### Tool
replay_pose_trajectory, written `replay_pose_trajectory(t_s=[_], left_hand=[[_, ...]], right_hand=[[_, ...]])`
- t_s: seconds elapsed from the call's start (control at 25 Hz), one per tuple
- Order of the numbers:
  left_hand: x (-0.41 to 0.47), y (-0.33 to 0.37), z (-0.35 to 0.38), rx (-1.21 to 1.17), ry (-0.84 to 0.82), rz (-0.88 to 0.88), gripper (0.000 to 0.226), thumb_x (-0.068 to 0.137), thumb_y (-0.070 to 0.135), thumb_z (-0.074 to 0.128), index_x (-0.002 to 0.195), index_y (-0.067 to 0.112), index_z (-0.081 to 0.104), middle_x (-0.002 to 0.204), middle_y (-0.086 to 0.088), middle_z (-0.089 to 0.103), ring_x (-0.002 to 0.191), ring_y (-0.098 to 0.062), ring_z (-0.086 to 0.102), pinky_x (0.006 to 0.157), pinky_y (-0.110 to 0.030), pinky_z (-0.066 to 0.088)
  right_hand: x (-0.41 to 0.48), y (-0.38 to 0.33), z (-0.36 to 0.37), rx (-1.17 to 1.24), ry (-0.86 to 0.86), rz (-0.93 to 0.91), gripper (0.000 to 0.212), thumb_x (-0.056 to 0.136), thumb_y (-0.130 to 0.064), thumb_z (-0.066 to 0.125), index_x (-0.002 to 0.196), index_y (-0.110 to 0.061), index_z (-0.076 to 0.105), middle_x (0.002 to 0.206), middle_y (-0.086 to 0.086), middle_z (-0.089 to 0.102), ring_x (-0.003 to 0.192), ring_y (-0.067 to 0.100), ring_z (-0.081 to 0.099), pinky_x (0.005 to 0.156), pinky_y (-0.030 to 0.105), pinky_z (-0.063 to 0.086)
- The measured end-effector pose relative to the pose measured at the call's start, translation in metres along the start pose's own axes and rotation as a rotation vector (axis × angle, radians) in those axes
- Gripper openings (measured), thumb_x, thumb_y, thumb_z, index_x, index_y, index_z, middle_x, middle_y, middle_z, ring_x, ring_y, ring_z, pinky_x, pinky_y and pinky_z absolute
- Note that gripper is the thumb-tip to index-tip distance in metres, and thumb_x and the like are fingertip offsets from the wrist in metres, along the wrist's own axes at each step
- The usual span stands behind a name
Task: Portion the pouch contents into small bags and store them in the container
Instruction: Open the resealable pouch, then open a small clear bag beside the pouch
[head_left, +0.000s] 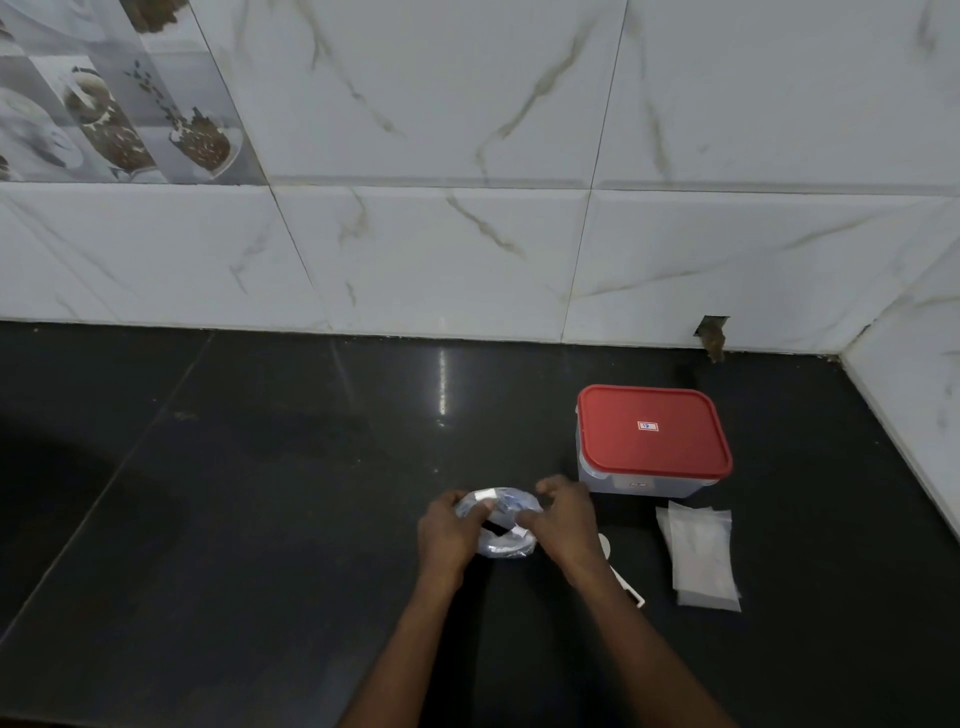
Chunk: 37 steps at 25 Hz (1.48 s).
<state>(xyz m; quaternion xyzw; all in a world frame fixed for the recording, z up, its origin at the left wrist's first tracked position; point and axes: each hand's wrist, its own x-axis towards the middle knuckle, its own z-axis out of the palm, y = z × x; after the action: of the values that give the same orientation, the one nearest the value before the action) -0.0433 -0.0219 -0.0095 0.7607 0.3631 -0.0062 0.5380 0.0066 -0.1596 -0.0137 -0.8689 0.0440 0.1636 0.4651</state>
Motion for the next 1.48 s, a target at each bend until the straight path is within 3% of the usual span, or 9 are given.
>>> replay_pose_trajectory(t_s=[0.12, 0.24, 0.36, 0.68, 0.92, 1.0, 1.2, 1.36, 1.48], left_hand=[[0.001, -0.002, 0.001, -0.156, -0.018, 0.002, 0.019, 0.091, 0.024, 0.071, 0.103, 0.008, 0.072, 0.083, 0.001, 0.074, 0.074, -0.011, 0.070, 0.063, -0.020, 0.052], [0.000, -0.006, 0.003, -0.515, -0.132, -0.144, 0.031, 0.101, 0.027, 0.058, 0.097, 0.000, 0.071, 0.075, -0.010, 0.072, 0.062, -0.019, 0.066, 0.059, -0.027, 0.053], [-0.001, -0.011, -0.002, -0.713, -0.166, -0.243, 0.025, 0.104, 0.016, 0.049, 0.100, 0.002, 0.069, 0.081, -0.015, 0.069, 0.062, -0.020, 0.064, 0.060, -0.029, 0.052], [-0.004, -0.031, 0.012, -0.969, -0.058, -0.339, 0.031, 0.101, 0.016, 0.056, 0.129, 0.002, 0.060, 0.120, -0.026, 0.068, 0.094, -0.033, 0.067, 0.057, -0.031, 0.061], [0.007, -0.028, 0.011, -1.140, -0.080, -0.441, 0.019, 0.105, 0.019, 0.049, 0.111, 0.006, 0.061, 0.101, -0.015, 0.067, 0.081, -0.026, 0.066, 0.055, -0.034, 0.062], [0.006, -0.028, 0.008, -1.110, -0.181, -0.409, 0.026, 0.101, 0.029, 0.056, 0.108, 0.006, 0.065, 0.099, -0.016, 0.071, 0.080, -0.027, 0.071, 0.062, -0.038, 0.064], [-0.001, -0.021, 0.004, -0.533, -0.257, -0.266, 0.036, 0.082, -0.002, 0.072, 0.113, 0.016, 0.063, 0.099, -0.011, 0.074, 0.078, -0.022, 0.070, 0.061, -0.029, 0.057], [-0.005, -0.009, 0.016, -0.079, 0.008, -0.122, 0.020, 0.082, 0.024, 0.070, 0.098, 0.012, 0.073, 0.086, -0.006, 0.077, 0.076, -0.021, 0.072, 0.066, -0.034, 0.059], [-0.010, -0.001, 0.018, 0.140, 0.098, -0.037, 0.026, 0.091, 0.030, 0.059, 0.109, 0.017, 0.073, 0.104, -0.009, 0.075, 0.097, -0.028, 0.070, 0.076, -0.031, 0.051]], right_hand=[[-0.005, 0.005, 0.003, -0.125, 0.056, -0.016, 0.031, 0.076, -0.036, 0.076, 0.088, -0.011, 0.061, 0.090, 0.002, 0.061, 0.080, 0.019, 0.061, 0.070, 0.032, 0.050], [-0.012, 0.006, 0.008, 0.411, -0.001, 0.234, 0.022, 0.088, -0.030, 0.068, 0.083, -0.008, 0.068, 0.084, 0.014, 0.072, 0.081, 0.031, 0.071, 0.073, 0.051, 0.059], [-0.011, -0.002, -0.008, 0.788, -0.179, 0.556, 0.032, 0.100, -0.034, 0.049, 0.100, -0.007, 0.066, 0.099, 0.013, 0.071, 0.092, 0.028, 0.067, 0.076, 0.040, 0.056], [-0.017, -0.022, -0.008, 0.767, -0.143, 0.572, 0.025, 0.091, 0.003, 0.047, 0.079, -0.007, 0.067, 0.076, 0.011, 0.067, 0.068, 0.022, 0.061, 0.060, 0.030, 0.049], [-0.004, -0.012, -0.008, 1.002, -0.175, 0.783, 0.034, 0.095, 0.011, 0.028, 0.088, -0.001, 0.059, 0.076, 0.015, 0.067, 0.077, 0.026, 0.059, 0.065, 0.037, 0.046], [-0.004, -0.009, -0.006, 1.031, -0.168, 0.804, 0.032, 0.093, 0.008, 0.029, 0.083, -0.001, 0.059, 0.070, 0.016, 0.067, 0.075, 0.027, 0.058, 0.065, 0.036, 0.045], [-0.008, -0.006, -0.014, 0.961, -0.242, 0.596, 0.034, 0.091, -0.038, 0.059, 0.092, -0.006, 0.070, 0.090, 0.015, 0.072, 0.081, 0.027, 0.067, 0.067, 0.034, 0.051], [-0.022, 0.001, 0.002, 0.542, -0.181, 0.287, 0.027, 0.080, -0.015, 0.072, 0.106, -0.009, 0.068, 0.092, 0.006, 0.074, 0.078, 0.018, 0.071, 0.061, 0.029, 0.056], [-0.018, 0.004, 0.008, 0.182, 0.037, 0.115, 0.019, 0.083, -0.008, 0.058, 0.097, -0.008, 0.070, 0.091, 0.005, 0.070, 0.088, 0.022, 0.066, 0.079, 0.038, 0.056]])
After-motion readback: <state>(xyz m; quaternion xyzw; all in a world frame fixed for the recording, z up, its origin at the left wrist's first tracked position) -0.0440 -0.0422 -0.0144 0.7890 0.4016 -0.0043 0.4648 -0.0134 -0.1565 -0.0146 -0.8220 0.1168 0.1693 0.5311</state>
